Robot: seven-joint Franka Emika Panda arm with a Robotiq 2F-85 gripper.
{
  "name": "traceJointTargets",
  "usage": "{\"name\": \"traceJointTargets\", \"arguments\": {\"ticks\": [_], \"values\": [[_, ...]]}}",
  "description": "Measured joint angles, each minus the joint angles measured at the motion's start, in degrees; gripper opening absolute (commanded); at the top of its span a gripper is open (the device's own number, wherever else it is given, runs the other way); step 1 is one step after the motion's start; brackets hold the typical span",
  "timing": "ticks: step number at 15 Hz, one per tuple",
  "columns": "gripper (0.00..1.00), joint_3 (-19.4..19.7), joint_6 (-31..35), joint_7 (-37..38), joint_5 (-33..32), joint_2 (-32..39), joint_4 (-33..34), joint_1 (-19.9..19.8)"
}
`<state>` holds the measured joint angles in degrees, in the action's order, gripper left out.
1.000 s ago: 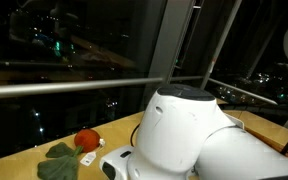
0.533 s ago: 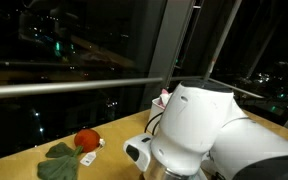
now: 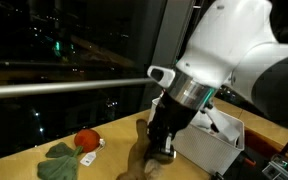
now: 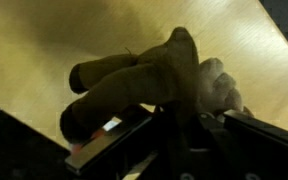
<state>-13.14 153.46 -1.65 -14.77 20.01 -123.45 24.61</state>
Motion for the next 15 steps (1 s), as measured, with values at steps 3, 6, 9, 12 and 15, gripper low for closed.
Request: {"name": "traceJointTargets", "arguments": {"ticks": [3, 6, 9, 12, 15], "values": [[0.04, 0.50, -7.80, -0.56, -1.59, -8.30, 1.02, -1.92], [0.04, 0.74, -14.84, -3.47, -1.90, -14.61, 2.98, -5.47], [0.04, 2.04, -18.19, -8.11, -1.66, -18.48, 3.70, -10.13], [0.04, 4.54, -18.76, -13.22, -1.03, -20.38, 3.57, -14.53], [0.04, 7.36, -18.71, -18.88, 0.62, -20.41, 3.80, -18.27]]}}
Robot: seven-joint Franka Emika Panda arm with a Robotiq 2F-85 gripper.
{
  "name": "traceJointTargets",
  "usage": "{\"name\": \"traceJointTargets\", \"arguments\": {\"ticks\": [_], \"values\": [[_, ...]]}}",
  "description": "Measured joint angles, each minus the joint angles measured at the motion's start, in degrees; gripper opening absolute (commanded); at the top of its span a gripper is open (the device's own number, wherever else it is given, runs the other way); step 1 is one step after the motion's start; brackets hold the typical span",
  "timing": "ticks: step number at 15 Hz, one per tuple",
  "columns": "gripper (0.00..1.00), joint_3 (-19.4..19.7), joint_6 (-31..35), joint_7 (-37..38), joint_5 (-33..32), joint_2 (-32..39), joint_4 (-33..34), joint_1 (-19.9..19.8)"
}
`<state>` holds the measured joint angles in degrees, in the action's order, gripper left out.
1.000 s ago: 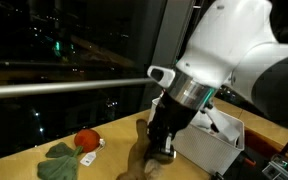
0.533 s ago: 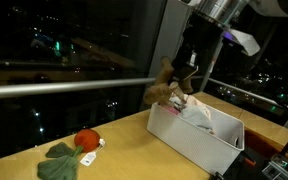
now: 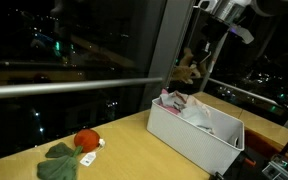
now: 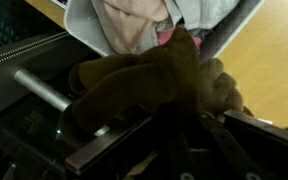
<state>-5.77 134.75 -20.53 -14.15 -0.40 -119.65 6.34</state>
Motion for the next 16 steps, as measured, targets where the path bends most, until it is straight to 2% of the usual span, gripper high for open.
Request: {"name": "traceJointTargets", "arguments": {"ticks": [3, 4, 5, 13, 14, 16], "values": [[0.04, 1.58, 0.02, -3.72, 1.38, 0.40, 0.00, -2.17], [0.39, 1.82, 0.04, -4.41, 1.76, 0.65, -0.03, -2.52], [0.40, 1.95, 0.06, -4.89, 2.17, 0.95, -0.08, -2.77], [0.96, 2.03, 0.06, -5.30, 3.66, 2.00, -0.35, -3.13], [1.00, 2.02, 0.06, -5.31, 3.66, 1.91, -0.34, -3.11], [1.00, 1.89, 0.06, -5.30, 3.66, 1.69, -0.32, -2.92]]}}
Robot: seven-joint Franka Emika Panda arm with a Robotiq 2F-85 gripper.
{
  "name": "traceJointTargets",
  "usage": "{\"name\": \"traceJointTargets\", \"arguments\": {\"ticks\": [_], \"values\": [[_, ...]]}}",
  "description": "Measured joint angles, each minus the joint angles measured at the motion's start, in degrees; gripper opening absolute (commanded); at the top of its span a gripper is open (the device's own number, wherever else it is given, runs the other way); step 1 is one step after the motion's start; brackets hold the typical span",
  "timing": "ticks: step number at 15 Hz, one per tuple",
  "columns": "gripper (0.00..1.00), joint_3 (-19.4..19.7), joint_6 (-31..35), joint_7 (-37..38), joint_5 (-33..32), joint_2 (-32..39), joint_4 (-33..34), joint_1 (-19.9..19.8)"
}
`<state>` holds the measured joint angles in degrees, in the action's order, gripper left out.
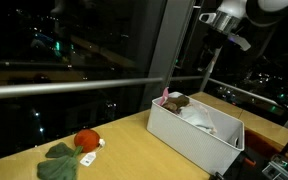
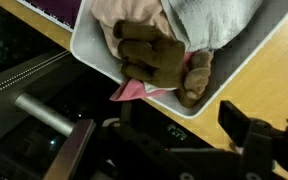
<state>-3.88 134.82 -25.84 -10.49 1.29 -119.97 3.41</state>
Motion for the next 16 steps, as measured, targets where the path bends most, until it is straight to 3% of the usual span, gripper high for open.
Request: {"name": "traceJointTargets", "arguments": {"ticks": [7, 16], "values": [[1.00, -4.70, -0.05, 2.10, -0.57, 2.63, 4.50, 4.91], [1.00, -9.39, 0.07, 4.09, -4.19, 19.70, 21.27, 12.77]]}}
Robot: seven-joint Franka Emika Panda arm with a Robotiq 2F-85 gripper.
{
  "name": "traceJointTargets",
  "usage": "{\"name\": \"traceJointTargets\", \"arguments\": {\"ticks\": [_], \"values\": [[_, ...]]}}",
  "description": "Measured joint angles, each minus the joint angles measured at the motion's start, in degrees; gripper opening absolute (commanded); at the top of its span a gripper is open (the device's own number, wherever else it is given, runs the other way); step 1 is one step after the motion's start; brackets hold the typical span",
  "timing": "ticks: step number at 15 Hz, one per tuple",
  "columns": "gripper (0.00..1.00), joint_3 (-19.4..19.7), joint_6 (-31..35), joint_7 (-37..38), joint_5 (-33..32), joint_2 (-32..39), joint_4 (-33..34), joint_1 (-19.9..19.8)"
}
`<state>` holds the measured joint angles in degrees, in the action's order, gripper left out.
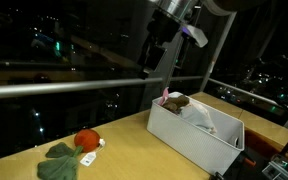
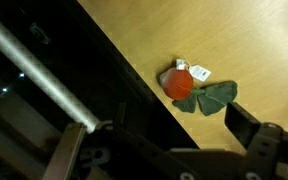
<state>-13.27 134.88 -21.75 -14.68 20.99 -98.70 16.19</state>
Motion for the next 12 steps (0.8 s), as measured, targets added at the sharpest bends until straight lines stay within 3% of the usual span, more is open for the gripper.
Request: {"name": "traceJointTargets", "arguments": {"ticks": [12], "values": [[1.00, -0.12, -1.38, -5.92, -0.48, 28.85, 28.33, 4.35]]}}
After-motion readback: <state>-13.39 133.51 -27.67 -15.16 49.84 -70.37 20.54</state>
